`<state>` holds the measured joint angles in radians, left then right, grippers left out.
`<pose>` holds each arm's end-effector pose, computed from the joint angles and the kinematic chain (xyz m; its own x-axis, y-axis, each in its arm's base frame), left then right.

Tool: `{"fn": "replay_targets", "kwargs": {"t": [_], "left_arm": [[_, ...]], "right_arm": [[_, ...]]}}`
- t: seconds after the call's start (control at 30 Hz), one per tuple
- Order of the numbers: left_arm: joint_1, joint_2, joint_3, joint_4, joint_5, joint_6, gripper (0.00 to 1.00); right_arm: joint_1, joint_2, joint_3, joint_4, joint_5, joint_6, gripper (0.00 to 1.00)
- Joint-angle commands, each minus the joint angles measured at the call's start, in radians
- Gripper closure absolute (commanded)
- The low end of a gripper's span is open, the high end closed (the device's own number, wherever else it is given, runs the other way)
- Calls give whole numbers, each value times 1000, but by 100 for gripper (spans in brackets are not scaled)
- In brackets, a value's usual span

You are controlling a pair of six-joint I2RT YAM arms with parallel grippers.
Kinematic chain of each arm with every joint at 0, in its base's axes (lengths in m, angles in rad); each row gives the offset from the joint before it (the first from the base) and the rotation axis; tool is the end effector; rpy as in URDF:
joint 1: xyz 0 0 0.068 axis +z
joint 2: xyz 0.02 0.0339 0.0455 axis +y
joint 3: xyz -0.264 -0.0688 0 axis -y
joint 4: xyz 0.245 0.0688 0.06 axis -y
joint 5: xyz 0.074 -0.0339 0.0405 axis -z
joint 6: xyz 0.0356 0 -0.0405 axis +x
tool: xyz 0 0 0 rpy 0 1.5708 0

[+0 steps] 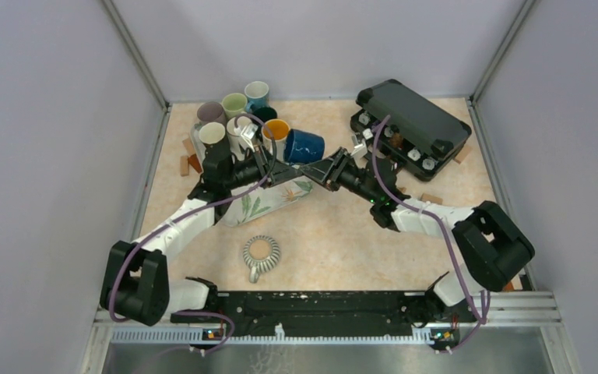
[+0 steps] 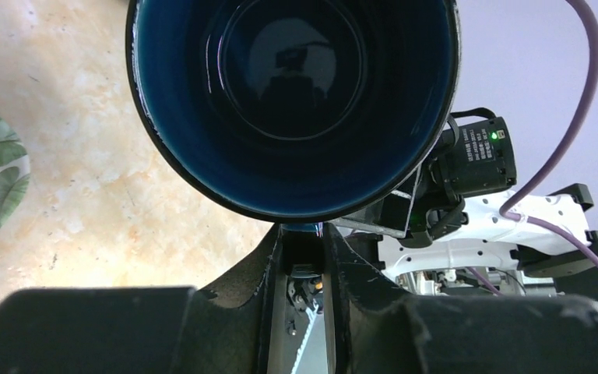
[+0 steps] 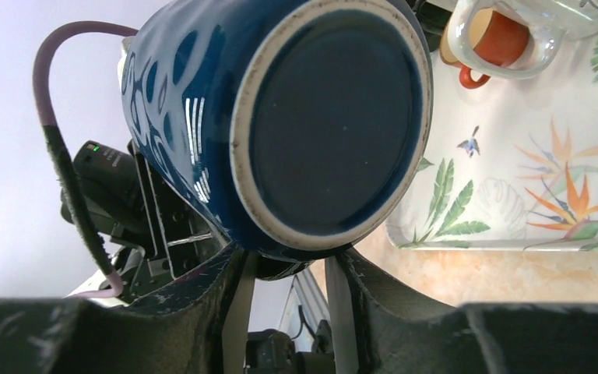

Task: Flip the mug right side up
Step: Turn over the cup at the corner of the board.

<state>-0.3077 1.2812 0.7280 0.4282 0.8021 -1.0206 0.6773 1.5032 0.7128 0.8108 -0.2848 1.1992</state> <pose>0.2615 -0.1100 0.2765 -0.8210 -0.3609 -0.4424 0.3642 0.2657 -0.8926 0.2472 0.2117 0.2472 -0.7586 0.5374 -0.3684 -0.3127 0.1957 0.9295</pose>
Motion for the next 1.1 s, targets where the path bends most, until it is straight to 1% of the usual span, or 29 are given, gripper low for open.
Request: {"fn": "replay_targets", "kwargs": {"t": [0.0,0.13,0.27,0.6,0.8,0.93,0.97,1.0,1.07], "left_arm": [[2,-44,83,-3,-84,95,100],[2,-46,106,-85,-115,153,100],[2,-56,123,-168,-156,214,100],[2,-70,143,-289,-261,324,100],[2,-102,151,-388,-354,386,100],[2,-139,157,-486,-445,436,100],[2,-155,157,-509,-472,448,100],[2,-166,157,-532,-500,459,100],[2,-191,157,-579,-560,480,100]], "right_arm": [[7,7,11,44,-50,-33,61],[6,15,11,37,-48,-36,56],[7,15,13,21,-44,-45,50],[8,21,22,-14,-43,-66,34],[8,6,28,-76,-39,-99,20],[8,-16,35,-133,-31,-137,9],[8,-22,37,-147,-29,-146,4],[7,-27,38,-160,-26,-157,2],[8,-43,45,-199,-20,-180,1]]}}
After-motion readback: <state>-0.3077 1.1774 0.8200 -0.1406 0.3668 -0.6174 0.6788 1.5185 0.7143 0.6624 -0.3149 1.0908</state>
